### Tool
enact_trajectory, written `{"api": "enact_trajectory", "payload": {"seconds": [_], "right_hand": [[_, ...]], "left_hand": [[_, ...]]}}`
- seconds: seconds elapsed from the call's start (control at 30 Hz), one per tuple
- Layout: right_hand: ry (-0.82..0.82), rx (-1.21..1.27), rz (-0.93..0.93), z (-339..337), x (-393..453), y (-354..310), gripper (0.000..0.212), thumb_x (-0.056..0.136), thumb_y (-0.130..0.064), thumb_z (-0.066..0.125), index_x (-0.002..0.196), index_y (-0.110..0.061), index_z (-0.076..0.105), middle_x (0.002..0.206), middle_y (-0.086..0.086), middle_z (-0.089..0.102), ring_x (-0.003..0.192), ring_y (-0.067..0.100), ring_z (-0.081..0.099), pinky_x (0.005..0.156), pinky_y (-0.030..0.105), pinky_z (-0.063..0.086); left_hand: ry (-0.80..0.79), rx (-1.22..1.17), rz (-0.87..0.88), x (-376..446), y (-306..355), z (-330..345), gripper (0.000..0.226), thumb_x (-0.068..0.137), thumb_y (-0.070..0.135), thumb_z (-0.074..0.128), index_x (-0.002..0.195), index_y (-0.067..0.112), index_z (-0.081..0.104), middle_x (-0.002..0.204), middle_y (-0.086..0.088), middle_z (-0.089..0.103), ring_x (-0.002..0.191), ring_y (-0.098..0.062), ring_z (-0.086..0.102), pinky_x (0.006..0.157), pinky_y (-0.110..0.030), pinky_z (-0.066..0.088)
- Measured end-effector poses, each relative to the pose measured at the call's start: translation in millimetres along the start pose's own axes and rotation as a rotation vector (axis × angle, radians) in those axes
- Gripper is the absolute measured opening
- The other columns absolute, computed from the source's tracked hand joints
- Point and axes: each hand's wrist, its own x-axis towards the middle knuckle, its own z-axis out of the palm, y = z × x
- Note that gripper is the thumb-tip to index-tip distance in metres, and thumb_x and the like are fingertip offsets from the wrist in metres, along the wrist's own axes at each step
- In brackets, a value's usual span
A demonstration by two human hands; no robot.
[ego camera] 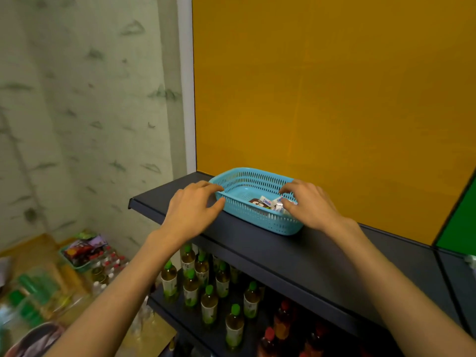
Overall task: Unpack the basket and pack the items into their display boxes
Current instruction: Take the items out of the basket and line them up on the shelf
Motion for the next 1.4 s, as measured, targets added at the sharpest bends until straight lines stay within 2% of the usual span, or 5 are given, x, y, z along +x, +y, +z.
{"api": "enact_trajectory", "payload": {"seconds": [0.47,0.67,1.03,1.23,1.4], "right_hand": [[-0.001,-0.057,0.141,43,90,17,0.028,0.097,-0.034,0.057,0.122,-0.023,0.065,0.124,-0.001,0.065,0.110,0.020,0.061,0.089,0.038,0.050],[-0.035,-0.009,0.237,69,109,36,0.026,0.096,-0.032,0.059,0.120,-0.023,0.064,0.124,-0.003,0.064,0.108,0.015,0.061,0.091,0.035,0.052],[-0.113,-0.029,0.410,83,115,57,0.022,0.097,-0.030,0.059,0.117,-0.021,0.065,0.115,-0.007,0.060,0.089,0.010,0.062,0.063,0.015,0.044],[-0.099,-0.090,0.429,90,118,41,0.019,0.096,-0.031,0.060,0.113,-0.026,0.067,0.118,-0.004,0.063,0.099,0.018,0.062,0.083,0.037,0.056],[-0.131,-0.118,0.419,94,118,32,0.021,0.093,-0.029,0.062,0.112,-0.024,0.070,0.120,-0.002,0.065,0.103,0.019,0.062,0.080,0.033,0.050]], "left_hand": [[-0.014,-0.140,0.127,115,-69,47,0.039,0.097,0.048,0.052,0.131,0.033,0.061,0.121,0.006,0.063,0.109,-0.017,0.060,0.083,-0.039,0.052],[-0.208,-0.111,0.245,175,-65,88,0.043,0.097,0.054,0.050,0.137,0.038,0.054,0.134,0.004,0.058,0.121,-0.022,0.055,0.092,-0.042,0.048],[-0.469,-0.148,0.579,246,-30,157,0.040,0.095,0.049,0.057,0.132,0.036,0.059,0.138,0.006,0.057,0.128,-0.017,0.051,0.101,-0.040,0.045],[-0.654,-0.040,0.693,260,-13,187,0.038,0.092,0.045,0.062,0.128,0.033,0.061,0.131,0.006,0.061,0.119,-0.015,0.056,0.098,-0.039,0.047],[-0.762,0.004,0.787,262,-6,197,0.043,0.089,0.044,0.069,0.129,0.031,0.060,0.128,0.004,0.062,0.116,-0.016,0.058,0.097,-0.041,0.050]]}}
